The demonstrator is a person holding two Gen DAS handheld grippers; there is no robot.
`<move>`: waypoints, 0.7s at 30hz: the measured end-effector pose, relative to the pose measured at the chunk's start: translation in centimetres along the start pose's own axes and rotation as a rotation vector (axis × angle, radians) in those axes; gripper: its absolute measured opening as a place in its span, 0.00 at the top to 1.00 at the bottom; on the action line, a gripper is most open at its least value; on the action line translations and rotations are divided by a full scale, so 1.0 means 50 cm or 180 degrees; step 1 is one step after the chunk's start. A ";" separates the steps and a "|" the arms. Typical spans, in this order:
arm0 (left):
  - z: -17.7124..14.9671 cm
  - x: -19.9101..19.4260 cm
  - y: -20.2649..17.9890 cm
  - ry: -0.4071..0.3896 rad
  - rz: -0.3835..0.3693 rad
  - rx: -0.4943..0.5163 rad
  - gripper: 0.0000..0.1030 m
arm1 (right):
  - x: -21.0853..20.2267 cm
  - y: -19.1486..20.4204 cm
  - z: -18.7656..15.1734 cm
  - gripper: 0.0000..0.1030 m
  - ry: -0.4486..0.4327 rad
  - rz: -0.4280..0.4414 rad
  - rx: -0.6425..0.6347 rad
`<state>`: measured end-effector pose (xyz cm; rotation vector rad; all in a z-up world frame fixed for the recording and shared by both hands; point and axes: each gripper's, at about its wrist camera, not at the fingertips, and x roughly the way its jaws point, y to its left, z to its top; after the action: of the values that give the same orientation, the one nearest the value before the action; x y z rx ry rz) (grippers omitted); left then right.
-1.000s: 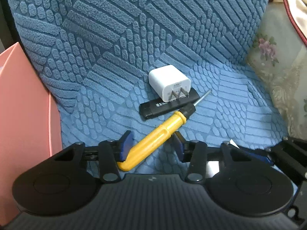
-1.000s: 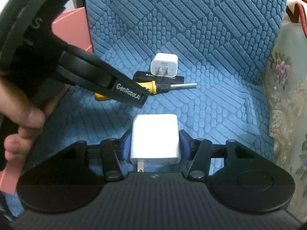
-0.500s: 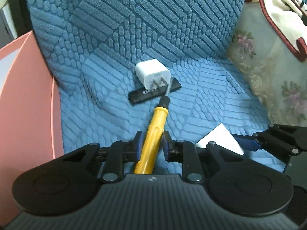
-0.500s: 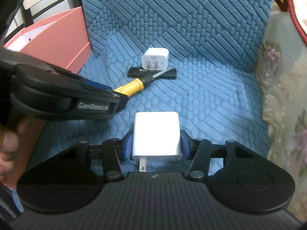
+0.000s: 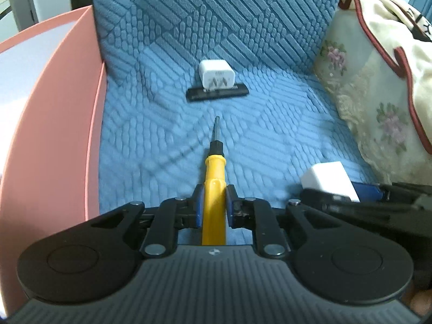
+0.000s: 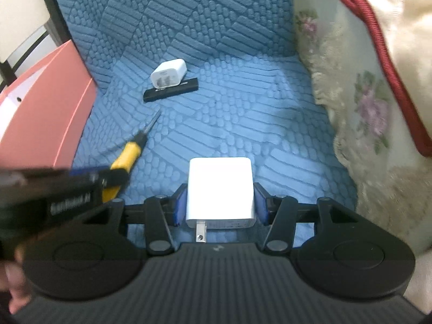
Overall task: Organize rigid objects
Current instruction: 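Lift and carry the screwdriver and large charger toward the pink box with both grippers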
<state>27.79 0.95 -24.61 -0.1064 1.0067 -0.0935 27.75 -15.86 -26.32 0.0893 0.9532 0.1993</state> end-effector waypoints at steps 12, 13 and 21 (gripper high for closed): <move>-0.087 -0.050 -0.020 0.0145 -0.0004 -0.0076 0.81 | -0.004 -0.003 -0.028 0.48 0.0081 -0.0051 0.0103; -0.085 -0.047 -0.016 0.0139 -0.0007 -0.0109 0.81 | -0.002 0.000 -0.028 0.48 0.0064 -0.0070 0.0066; -0.062 -0.018 -0.025 0.0103 0.0077 0.0013 0.67 | 0.008 0.007 -0.024 0.48 0.0021 -0.0160 -0.0059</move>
<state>24.68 -0.31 -25.33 -0.0892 1.0400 -0.0755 26.93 -15.44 -27.27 0.0477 0.9591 0.1620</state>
